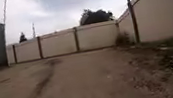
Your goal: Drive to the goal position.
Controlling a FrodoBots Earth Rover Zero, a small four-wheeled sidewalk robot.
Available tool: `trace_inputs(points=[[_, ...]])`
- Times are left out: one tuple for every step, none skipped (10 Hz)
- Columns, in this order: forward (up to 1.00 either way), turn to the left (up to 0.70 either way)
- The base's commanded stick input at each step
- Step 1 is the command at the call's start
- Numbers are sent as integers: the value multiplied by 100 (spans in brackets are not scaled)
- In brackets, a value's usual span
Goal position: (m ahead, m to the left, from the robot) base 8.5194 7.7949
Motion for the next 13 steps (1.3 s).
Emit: trace_inputs(points=[[70,0],[70,0],[70,0],[70,0],[70,0],[70,0],[70,0],[70,0],[70,19],[70,29],[70,4],[70,0],[70,0]])
